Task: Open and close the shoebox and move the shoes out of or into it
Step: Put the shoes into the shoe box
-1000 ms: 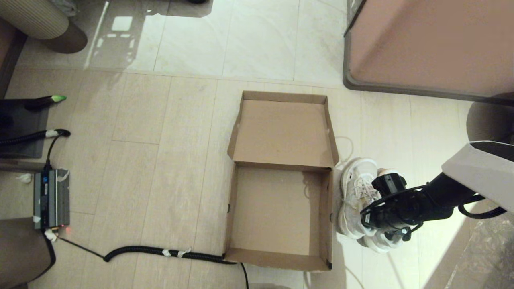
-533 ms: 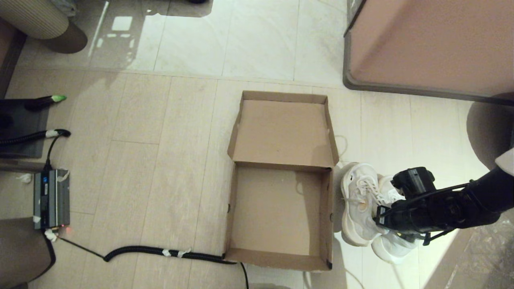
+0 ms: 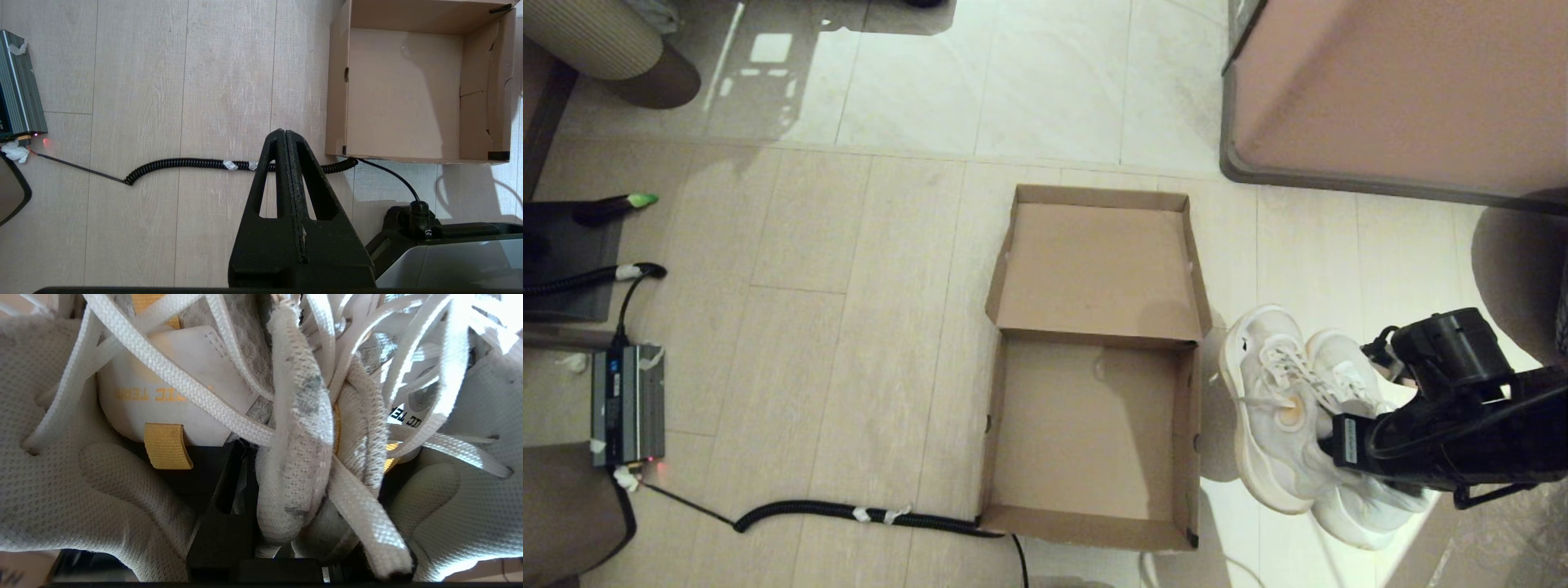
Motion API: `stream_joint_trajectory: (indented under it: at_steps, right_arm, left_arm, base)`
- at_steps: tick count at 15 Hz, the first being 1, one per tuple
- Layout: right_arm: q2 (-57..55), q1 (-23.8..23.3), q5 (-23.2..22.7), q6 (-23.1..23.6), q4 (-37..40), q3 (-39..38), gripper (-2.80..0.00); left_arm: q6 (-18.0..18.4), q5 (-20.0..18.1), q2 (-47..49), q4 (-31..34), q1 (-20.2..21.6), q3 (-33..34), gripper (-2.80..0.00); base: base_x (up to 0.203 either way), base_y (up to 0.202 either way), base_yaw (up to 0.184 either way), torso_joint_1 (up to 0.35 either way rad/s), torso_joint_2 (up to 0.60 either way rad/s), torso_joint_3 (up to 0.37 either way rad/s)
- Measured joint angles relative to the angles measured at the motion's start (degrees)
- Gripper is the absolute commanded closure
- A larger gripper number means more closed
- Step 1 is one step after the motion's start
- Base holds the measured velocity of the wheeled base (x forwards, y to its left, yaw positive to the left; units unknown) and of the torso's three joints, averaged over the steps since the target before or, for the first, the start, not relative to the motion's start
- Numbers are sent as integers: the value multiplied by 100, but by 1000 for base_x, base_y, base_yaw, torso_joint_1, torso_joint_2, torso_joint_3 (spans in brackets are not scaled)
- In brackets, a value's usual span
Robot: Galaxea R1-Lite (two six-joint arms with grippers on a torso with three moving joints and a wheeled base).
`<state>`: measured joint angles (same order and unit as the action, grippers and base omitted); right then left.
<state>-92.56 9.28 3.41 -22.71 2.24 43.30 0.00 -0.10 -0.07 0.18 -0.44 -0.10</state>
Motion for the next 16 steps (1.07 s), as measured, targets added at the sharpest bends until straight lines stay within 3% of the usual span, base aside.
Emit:
stream_joint_trajectory:
  at_steps: [9,14,16]
  right_arm:
    - [1059,1748,419,-57,1032,612,0]
    - [692,2810,405,-13,984,905,0]
    - [357,3029,416,6,818,1208,0]
  left_arm:
    - [0,0,0,-3,0,2,0]
    - [0,0,0,-18,0,2,0]
    - [0,0,0,-21,0,6,0]
  base:
    - [0,0,0,0,0,0]
    - [0,0,0,0,0,0]
    - [0,0,0,0,0,0]
